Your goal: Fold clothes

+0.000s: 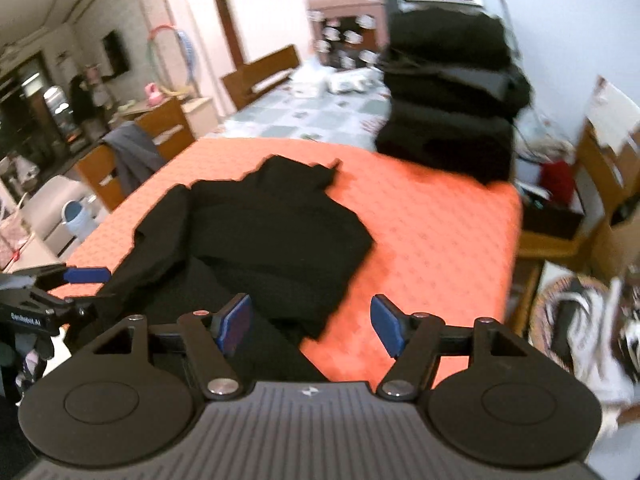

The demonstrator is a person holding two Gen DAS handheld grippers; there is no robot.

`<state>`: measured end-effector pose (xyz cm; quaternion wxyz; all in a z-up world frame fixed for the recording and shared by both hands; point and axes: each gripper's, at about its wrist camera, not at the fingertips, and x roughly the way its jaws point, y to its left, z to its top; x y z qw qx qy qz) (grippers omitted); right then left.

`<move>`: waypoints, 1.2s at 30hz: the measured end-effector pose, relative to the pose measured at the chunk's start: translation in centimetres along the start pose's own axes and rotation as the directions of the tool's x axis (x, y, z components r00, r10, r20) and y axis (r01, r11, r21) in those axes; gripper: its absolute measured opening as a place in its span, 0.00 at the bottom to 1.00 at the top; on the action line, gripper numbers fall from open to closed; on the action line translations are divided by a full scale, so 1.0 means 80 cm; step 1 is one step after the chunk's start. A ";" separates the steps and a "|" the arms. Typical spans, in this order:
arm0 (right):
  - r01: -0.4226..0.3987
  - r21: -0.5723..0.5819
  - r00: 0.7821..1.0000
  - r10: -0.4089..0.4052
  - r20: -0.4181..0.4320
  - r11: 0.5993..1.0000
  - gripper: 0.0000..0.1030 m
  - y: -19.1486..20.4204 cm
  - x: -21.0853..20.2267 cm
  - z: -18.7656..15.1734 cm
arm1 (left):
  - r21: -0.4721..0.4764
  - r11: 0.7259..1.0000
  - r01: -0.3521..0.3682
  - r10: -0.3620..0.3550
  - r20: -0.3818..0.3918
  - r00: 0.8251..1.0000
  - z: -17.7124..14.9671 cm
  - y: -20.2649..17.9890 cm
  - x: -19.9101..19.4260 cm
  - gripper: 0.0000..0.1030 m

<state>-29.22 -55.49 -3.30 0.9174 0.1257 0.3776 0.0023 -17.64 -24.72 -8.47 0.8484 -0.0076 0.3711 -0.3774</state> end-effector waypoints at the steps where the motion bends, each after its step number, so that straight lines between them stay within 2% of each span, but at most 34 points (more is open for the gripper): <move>1: 0.009 0.011 1.000 -0.009 -0.005 1.000 0.70 -0.006 0.000 -0.007 | 0.008 1.000 0.008 -0.008 -0.011 1.000 0.001 -0.006 0.007 1.00; 6: 0.063 0.041 0.998 -0.062 -0.025 0.997 0.70 -0.037 -0.003 -0.041 | 0.055 0.998 0.038 -0.036 -0.034 0.999 0.006 -0.035 0.030 1.00; 11: 0.102 0.083 0.994 -0.099 -0.042 0.991 0.70 -0.068 -0.005 -0.066 | 0.131 0.986 0.103 -0.093 -0.077 0.993 0.006 -0.070 0.049 1.00; 16: 0.125 0.117 0.991 -0.117 -0.067 0.985 0.70 -0.087 -0.005 -0.088 | 0.214 0.958 0.189 -0.155 -0.165 0.974 -0.006 -0.112 0.080 0.99; 19: 0.130 0.131 0.989 -0.120 -0.083 0.983 0.70 -0.093 -0.005 -0.098 | 0.270 0.931 0.247 -0.191 -0.218 0.957 -0.018 -0.139 0.102 0.91; 21: 0.131 0.139 0.989 -0.119 -0.092 0.981 0.70 -0.097 -0.006 -0.103 | 0.313 0.912 0.265 -0.185 -0.263 0.947 -0.028 -0.154 0.120 0.89; 25: 0.133 0.153 0.988 -0.117 -0.105 0.979 0.70 -0.101 -0.004 -0.109 | 0.396 0.884 0.249 -0.127 -0.308 0.943 -0.050 -0.173 0.151 0.89; 28: 0.137 0.152 0.987 -0.121 -0.110 0.979 0.70 -0.103 -0.005 -0.110 | 0.446 0.866 0.228 -0.089 -0.311 0.946 -0.063 -0.180 0.165 0.84; 29: 0.138 0.151 0.986 -0.122 -0.111 0.979 0.70 -0.104 -0.006 -0.110 | 0.463 0.860 0.215 -0.074 -0.305 0.949 -0.066 -0.181 0.168 0.74; 30: 0.139 0.151 0.986 -0.123 -0.112 0.979 0.70 -0.105 -0.007 -0.109 | 0.477 0.854 0.207 -0.060 -0.304 0.951 -0.068 -0.181 0.170 0.58; 31: 0.140 0.150 0.986 -0.124 -0.113 0.979 0.70 -0.105 -0.007 -0.108 | 0.471 0.858 0.203 -0.059 -0.302 0.951 -0.067 -0.180 0.170 0.49; 33: 0.142 0.147 0.985 -0.125 -0.115 0.979 0.70 -0.105 -0.006 -0.106 | 0.455 0.868 0.197 -0.060 -0.298 0.953 -0.064 -0.175 0.170 0.19; 36: 0.142 0.138 0.985 -0.126 -0.118 0.980 0.70 -0.104 -0.005 -0.103 | 0.389 0.904 0.179 -0.087 -0.242 0.966 -0.046 -0.161 0.152 0.10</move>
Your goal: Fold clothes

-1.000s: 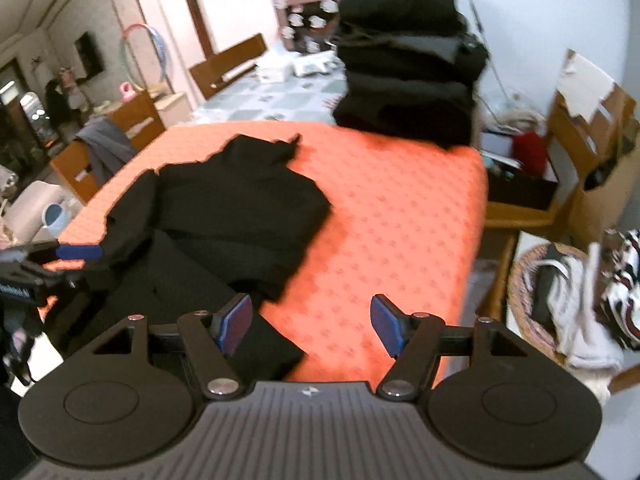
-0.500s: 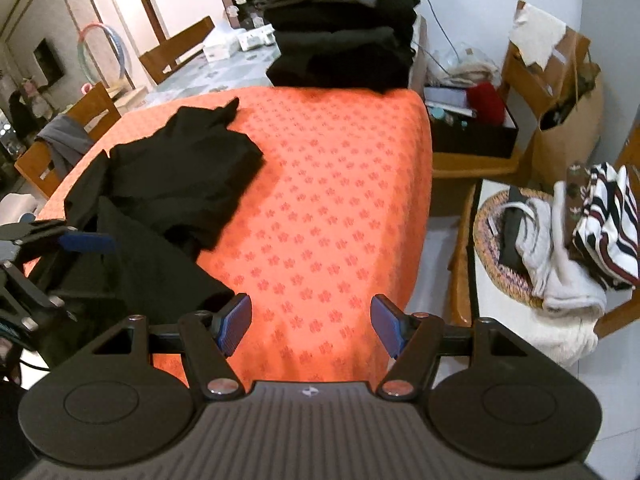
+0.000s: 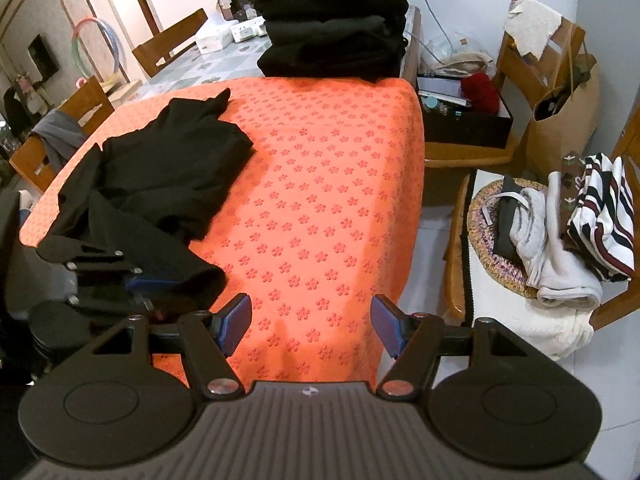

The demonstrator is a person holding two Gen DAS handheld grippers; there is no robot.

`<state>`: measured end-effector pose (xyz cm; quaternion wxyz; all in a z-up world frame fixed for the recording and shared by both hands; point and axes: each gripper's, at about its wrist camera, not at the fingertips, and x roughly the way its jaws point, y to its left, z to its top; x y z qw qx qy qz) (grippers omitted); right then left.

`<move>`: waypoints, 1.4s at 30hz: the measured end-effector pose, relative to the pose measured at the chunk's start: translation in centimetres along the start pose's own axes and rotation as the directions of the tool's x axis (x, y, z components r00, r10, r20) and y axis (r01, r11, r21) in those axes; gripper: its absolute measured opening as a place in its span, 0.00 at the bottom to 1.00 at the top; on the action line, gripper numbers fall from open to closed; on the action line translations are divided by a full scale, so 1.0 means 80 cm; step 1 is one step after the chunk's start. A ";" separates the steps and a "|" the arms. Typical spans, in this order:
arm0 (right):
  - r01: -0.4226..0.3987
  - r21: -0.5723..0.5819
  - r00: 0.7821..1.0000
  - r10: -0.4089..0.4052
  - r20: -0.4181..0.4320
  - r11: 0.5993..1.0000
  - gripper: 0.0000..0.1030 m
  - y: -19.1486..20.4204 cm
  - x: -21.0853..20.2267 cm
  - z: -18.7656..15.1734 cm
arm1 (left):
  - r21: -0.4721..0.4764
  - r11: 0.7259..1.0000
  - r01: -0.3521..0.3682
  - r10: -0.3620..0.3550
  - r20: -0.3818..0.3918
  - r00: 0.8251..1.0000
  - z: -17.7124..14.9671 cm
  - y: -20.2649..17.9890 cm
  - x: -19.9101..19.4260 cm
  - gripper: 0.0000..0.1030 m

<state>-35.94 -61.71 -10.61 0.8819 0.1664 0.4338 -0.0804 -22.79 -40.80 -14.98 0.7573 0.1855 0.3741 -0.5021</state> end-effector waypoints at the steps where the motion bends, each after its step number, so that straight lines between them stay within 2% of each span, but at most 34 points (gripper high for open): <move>1: 0.000 -0.003 1.000 0.000 -0.001 1.000 0.70 0.002 0.001 0.001 | -0.031 0.999 -0.008 0.009 0.026 1.000 0.002 0.008 -0.011 0.09; 5: -0.003 -0.021 1.000 0.003 -0.005 1.000 0.70 0.013 0.004 0.007 | -0.182 0.983 -0.036 0.059 0.123 0.991 0.010 0.045 -0.057 0.09; 9: -0.016 -0.050 1.000 0.015 -0.009 0.999 0.70 0.033 0.010 0.015 | -0.338 0.939 -0.062 0.135 0.196 0.971 0.007 0.093 -0.111 0.09; 13: -0.027 -0.077 1.000 0.027 -0.012 0.997 0.70 0.058 0.016 0.024 | -0.443 0.891 -0.104 0.235 0.252 0.939 -0.009 0.139 -0.165 0.09; 16: -0.036 -0.100 0.999 0.035 -0.014 0.994 0.70 0.081 0.021 0.029 | -0.493 0.860 -0.134 0.308 0.291 0.906 -0.026 0.169 -0.200 0.09; 19: -0.043 -0.122 0.999 0.042 -0.015 0.992 0.70 0.105 0.027 0.035 | -0.534 0.826 -0.182 0.379 0.287 0.880 -0.047 0.197 -0.229 0.09; 20: -0.046 -0.130 0.999 0.044 -0.015 0.990 0.70 0.113 0.029 0.036 | -0.545 0.816 -0.191 0.391 0.280 0.877 -0.054 0.205 -0.236 0.09; 22: -0.053 -0.138 0.999 0.052 -0.014 0.989 0.70 0.126 0.033 0.038 | -0.564 0.800 -0.204 0.408 0.261 0.875 -0.068 0.221 -0.247 0.09; 25: -0.058 -0.112 0.998 0.058 -0.009 0.992 0.73 0.138 0.045 0.038 | -0.586 0.782 -0.215 0.411 0.226 0.883 -0.088 0.238 -0.256 0.10; 28: -0.049 -0.049 0.999 0.048 -0.019 0.998 0.77 0.140 0.065 0.029 | -0.593 0.776 -0.214 0.399 0.199 0.895 -0.105 0.246 -0.263 0.12; 31: -0.025 0.039 0.998 0.027 -0.051 0.999 0.77 0.136 0.091 0.016 | -0.595 0.775 -0.214 0.386 0.176 0.906 -0.120 0.251 -0.269 0.22; 33: -0.018 0.106 0.997 0.025 -0.069 0.994 0.77 0.132 0.105 0.006 | -0.589 0.779 -0.215 0.379 0.168 0.910 -0.128 0.251 -0.273 0.34; 36: -0.016 0.168 0.996 0.030 -0.081 0.986 0.76 0.131 0.121 -0.009 | -0.578 0.787 -0.214 0.367 0.160 0.916 -0.135 0.255 -0.277 0.43; 38: -0.020 0.187 0.997 0.034 -0.075 0.982 0.68 0.135 0.129 -0.016 | -0.572 0.793 -0.212 0.359 0.157 0.920 -0.139 0.258 -0.280 0.47; 39: -0.024 0.197 0.997 0.038 -0.069 0.980 0.58 0.137 0.131 -0.018 | -0.568 0.795 -0.213 0.358 0.155 0.921 -0.141 0.260 -0.281 0.49; 40: -0.029 0.207 0.997 0.043 -0.065 0.978 0.38 0.139 0.133 -0.019 | -0.566 0.796 -0.214 0.358 0.155 0.921 -0.142 0.261 -0.282 0.49; 42: -0.043 0.229 0.996 0.060 -0.066 0.972 0.07 0.143 0.134 -0.018 | -0.565 0.796 -0.216 0.360 0.154 0.920 -0.146 0.265 -0.287 0.49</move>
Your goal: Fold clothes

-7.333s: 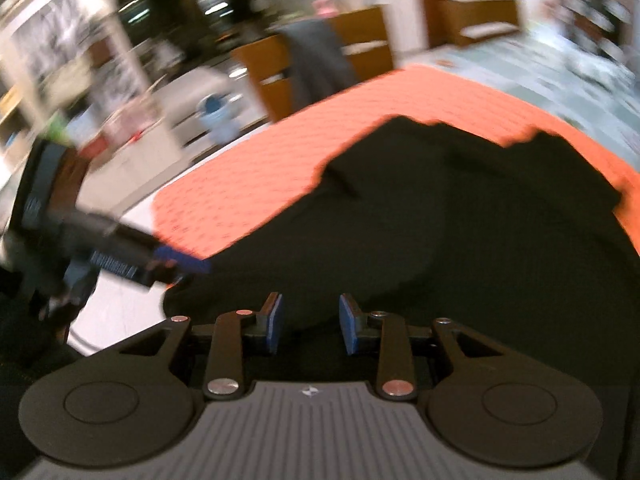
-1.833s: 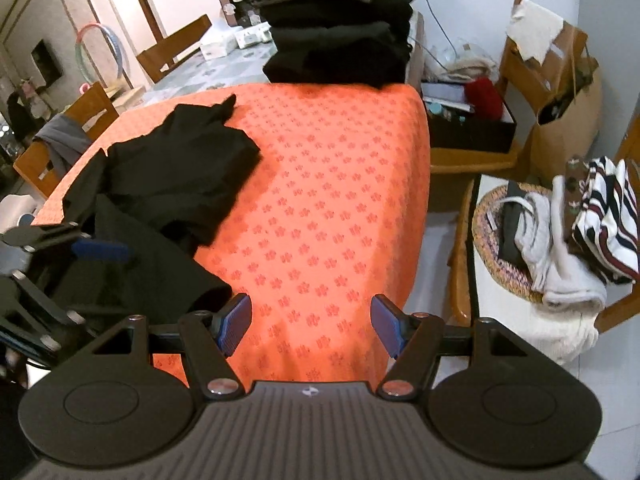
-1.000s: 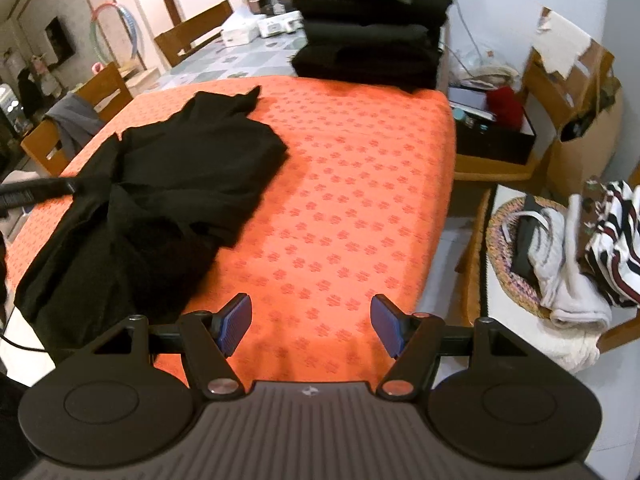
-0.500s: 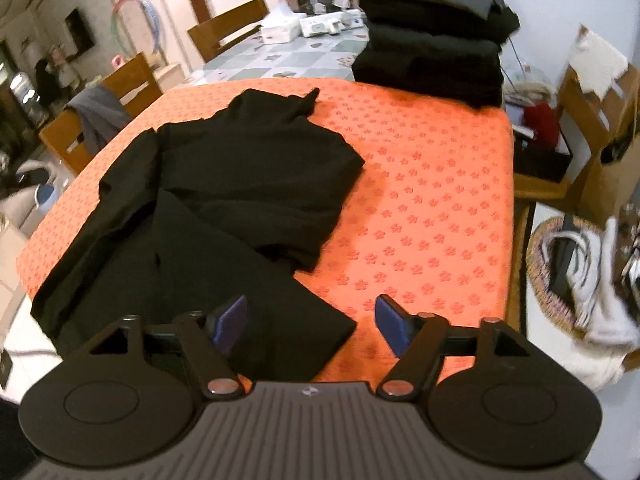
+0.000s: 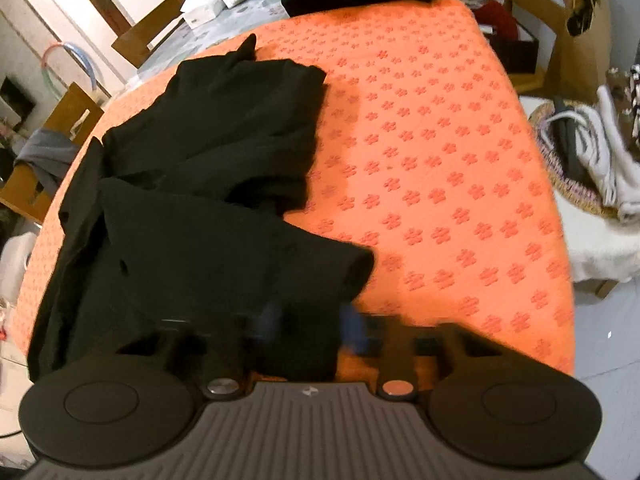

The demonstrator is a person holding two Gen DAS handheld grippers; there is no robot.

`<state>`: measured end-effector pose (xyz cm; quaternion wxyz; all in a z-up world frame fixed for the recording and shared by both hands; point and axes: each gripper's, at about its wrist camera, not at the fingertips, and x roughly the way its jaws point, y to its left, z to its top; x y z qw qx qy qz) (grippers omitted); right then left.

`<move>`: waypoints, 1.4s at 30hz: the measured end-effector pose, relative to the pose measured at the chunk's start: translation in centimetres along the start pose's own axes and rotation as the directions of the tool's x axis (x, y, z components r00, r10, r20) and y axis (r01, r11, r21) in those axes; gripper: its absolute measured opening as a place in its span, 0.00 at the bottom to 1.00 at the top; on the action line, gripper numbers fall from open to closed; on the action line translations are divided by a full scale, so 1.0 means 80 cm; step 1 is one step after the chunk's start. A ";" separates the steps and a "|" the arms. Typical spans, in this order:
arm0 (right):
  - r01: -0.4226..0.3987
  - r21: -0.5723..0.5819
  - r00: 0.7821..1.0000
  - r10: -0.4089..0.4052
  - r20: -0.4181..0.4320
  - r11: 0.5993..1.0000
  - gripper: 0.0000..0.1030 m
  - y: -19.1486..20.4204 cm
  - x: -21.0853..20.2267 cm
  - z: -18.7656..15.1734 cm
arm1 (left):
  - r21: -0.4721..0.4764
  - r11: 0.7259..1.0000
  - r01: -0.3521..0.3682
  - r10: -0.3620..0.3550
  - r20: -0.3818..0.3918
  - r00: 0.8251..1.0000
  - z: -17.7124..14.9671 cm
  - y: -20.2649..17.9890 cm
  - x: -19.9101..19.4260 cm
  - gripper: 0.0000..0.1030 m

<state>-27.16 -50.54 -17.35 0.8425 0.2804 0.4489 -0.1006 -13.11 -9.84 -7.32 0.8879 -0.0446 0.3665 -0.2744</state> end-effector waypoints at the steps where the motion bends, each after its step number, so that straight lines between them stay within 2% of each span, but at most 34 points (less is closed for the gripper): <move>1: -0.019 0.012 1.000 0.019 0.012 1.000 0.07 0.003 -0.004 0.002 | 0.000 1.000 -0.002 0.002 0.002 1.000 0.001 0.003 -0.001 0.49; 5: -0.076 -0.006 0.992 0.076 0.102 0.997 0.06 0.034 -0.038 0.015 | -0.013 1.000 -0.015 0.015 0.016 1.000 0.002 0.018 -0.007 0.49; 8: -0.160 -0.035 0.972 0.164 0.167 0.986 0.06 0.075 -0.067 0.029 | -0.027 0.999 -0.019 0.020 0.026 0.999 0.002 0.029 -0.012 0.49; 11: -0.234 -0.115 0.950 0.252 0.184 0.966 0.06 0.127 -0.079 0.041 | -0.035 0.999 -0.011 0.013 0.036 0.999 0.000 0.037 -0.018 0.51; 15: -0.333 -0.216 0.921 0.366 0.132 0.918 0.06 0.198 -0.073 0.051 | -0.031 0.999 -0.008 0.010 0.042 0.999 -0.005 0.043 -0.027 0.55; 18: -0.392 -0.297 0.903 0.426 0.060 0.871 0.06 0.256 -0.058 0.055 | -0.037 0.999 -0.020 0.021 0.037 0.999 -0.012 0.049 -0.033 0.56; 23: -0.422 -0.453 0.892 0.450 -0.051 0.785 0.07 0.352 -0.026 0.043 | -0.075 0.995 -0.063 0.066 0.036 0.997 -0.025 0.066 -0.048 0.56; 26: -0.440 -0.512 0.885 0.451 -0.112 0.737 0.08 0.392 -0.010 0.029 | -0.104 0.990 -0.099 0.103 0.036 0.994 -0.033 0.077 -0.059 0.56; 29: -0.475 -0.525 0.873 0.452 -0.182 0.706 0.13 0.413 -0.002 0.017 | -0.130 0.983 -0.133 0.139 0.033 0.990 -0.040 0.087 -0.068 0.57; 30: -0.475 -0.540 0.874 0.445 -0.196 0.695 0.20 0.417 -0.004 0.013 | -0.138 0.980 -0.142 0.148 0.033 0.988 -0.041 0.090 -0.070 0.57; 31: -0.474 -0.555 0.875 0.438 -0.207 0.684 0.32 0.420 -0.006 0.010 | -0.146 0.978 -0.151 0.157 0.032 0.987 -0.043 0.092 -0.072 0.58; 34: -0.441 -0.608 0.888 0.418 -0.190 0.660 0.48 0.424 -0.019 0.005 | -0.157 0.975 -0.155 0.162 0.035 0.986 -0.042 0.092 -0.073 0.63; 35: -0.431 -0.620 0.892 0.415 -0.181 0.656 0.50 0.422 -0.024 0.006 | -0.155 0.976 -0.152 0.159 0.036 0.987 -0.040 0.090 -0.071 0.64; 38: -0.398 -0.630 0.904 0.402 -0.146 0.667 0.54 0.398 -0.043 0.010 | -0.137 0.981 -0.135 0.142 0.036 0.989 -0.035 0.080 -0.064 0.69; 42: -0.352 -0.613 0.922 0.376 -0.095 0.708 0.61 0.354 -0.069 0.018 | -0.093 0.991 -0.091 0.094 0.028 0.995 -0.022 0.054 -0.046 0.74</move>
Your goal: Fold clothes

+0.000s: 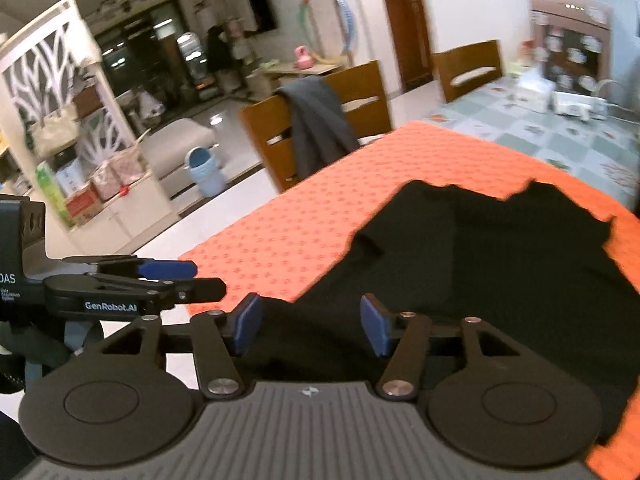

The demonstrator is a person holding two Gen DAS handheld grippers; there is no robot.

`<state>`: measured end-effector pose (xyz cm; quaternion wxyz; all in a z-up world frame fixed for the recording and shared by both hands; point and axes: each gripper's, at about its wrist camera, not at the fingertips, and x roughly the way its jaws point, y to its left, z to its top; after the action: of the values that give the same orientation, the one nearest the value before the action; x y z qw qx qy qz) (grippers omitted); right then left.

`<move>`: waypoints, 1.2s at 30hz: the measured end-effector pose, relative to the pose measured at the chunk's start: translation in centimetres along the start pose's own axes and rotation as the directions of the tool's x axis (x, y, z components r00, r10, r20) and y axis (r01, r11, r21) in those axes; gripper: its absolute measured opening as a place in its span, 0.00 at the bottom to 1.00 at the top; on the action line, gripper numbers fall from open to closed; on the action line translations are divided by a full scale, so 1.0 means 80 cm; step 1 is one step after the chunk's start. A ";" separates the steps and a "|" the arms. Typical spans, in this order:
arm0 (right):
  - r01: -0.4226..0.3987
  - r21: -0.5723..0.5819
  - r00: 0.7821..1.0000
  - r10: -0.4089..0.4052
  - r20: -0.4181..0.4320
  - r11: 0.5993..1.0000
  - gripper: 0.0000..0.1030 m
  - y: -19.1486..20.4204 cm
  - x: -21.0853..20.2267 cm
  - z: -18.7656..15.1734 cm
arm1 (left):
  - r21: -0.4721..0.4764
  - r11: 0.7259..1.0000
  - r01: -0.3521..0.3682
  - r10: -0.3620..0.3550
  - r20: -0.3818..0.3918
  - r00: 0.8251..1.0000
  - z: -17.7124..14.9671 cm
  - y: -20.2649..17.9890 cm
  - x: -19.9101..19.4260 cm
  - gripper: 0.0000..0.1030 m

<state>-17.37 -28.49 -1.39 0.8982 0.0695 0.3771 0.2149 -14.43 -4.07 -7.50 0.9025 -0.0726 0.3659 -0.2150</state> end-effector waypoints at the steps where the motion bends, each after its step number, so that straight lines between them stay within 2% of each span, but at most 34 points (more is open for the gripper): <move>1: 0.016 0.012 1.000 -0.016 0.005 1.000 0.61 -0.011 -0.008 -0.004 | 0.012 1.000 0.015 -0.015 -0.004 1.000 0.003 -0.009 0.005 0.75; 5: 0.069 0.047 0.997 -0.070 0.020 0.996 0.62 -0.050 -0.037 -0.019 | 0.061 0.995 0.076 -0.075 -0.013 0.997 0.014 -0.050 0.028 0.81; 15: 0.177 0.128 0.982 -0.184 0.051 0.976 0.63 -0.149 -0.102 -0.062 | 0.151 0.970 0.192 -0.184 -0.062 0.981 0.043 -0.168 0.092 0.82; 21: 0.247 0.222 0.964 -0.263 0.046 0.943 0.63 -0.200 -0.125 -0.100 | 0.225 0.937 0.267 -0.249 -0.104 0.963 0.047 -0.220 0.132 0.82; 27: 0.342 0.322 0.933 -0.361 0.000 0.883 0.63 -0.226 -0.129 -0.140 | 0.258 0.895 0.363 -0.312 -0.218 0.925 0.035 -0.250 0.184 0.82; 32: 0.411 0.409 0.901 -0.432 -0.044 0.815 0.63 -0.232 -0.120 -0.168 | 0.317 0.833 0.453 -0.359 -0.311 0.880 0.025 -0.270 0.223 0.80; 36: 0.448 0.469 0.877 -0.476 -0.065 0.761 0.63 -0.231 -0.106 -0.185 | 0.347 0.791 0.503 -0.371 -0.381 0.847 0.017 -0.285 0.256 0.74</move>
<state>-26.97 -49.35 -11.64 0.8895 0.1961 0.3968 -0.1131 -8.03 -33.62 -12.80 0.7553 0.0795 0.4108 -0.5044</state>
